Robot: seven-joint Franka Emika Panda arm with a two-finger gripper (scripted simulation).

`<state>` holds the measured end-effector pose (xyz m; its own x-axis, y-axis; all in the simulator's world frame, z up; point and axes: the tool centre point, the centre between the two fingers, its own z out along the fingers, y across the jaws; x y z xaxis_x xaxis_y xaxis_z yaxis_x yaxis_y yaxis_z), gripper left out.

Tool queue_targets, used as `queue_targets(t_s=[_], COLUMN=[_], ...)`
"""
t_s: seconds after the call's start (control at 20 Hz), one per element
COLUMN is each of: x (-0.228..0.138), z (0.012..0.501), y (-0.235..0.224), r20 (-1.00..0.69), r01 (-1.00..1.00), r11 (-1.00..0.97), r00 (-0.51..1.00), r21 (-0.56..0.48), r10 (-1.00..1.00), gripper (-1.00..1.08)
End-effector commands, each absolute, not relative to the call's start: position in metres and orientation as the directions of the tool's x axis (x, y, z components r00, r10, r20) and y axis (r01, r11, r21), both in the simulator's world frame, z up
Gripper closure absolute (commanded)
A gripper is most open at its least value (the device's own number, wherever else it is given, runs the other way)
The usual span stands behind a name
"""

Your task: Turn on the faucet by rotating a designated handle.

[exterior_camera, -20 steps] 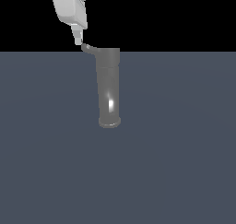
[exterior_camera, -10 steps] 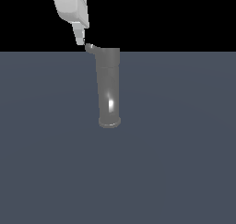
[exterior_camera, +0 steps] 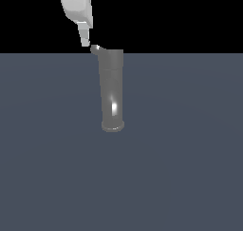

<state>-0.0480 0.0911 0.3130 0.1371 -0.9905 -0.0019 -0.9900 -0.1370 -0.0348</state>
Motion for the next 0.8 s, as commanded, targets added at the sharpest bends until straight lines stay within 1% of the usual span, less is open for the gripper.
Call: queue_targets(t_s=[0.0,0.3,0.35,0.4,0.75], x=[-0.051,-0.06,-0.06,-0.057,-0.04], z=[0.305,0.299,0.299,0.313,0.307], y=[0.053,0.016,0.016,0.057,0.015], r20=[0.0,0.0,0.0,0.003,0.001], r01=[-0.996,-0.997,-0.997,-0.989,-0.993], r11=[-0.092,-0.082,-0.082,-0.147,-0.117], r00=[0.092,0.082,0.082,0.147,0.117], r21=[-0.016,0.0,0.0,-0.03,-0.017], r10=[-0.996,-0.997,-0.997,-0.989,-0.993], gripper=[1.08,1.08,1.08,1.08,1.08])
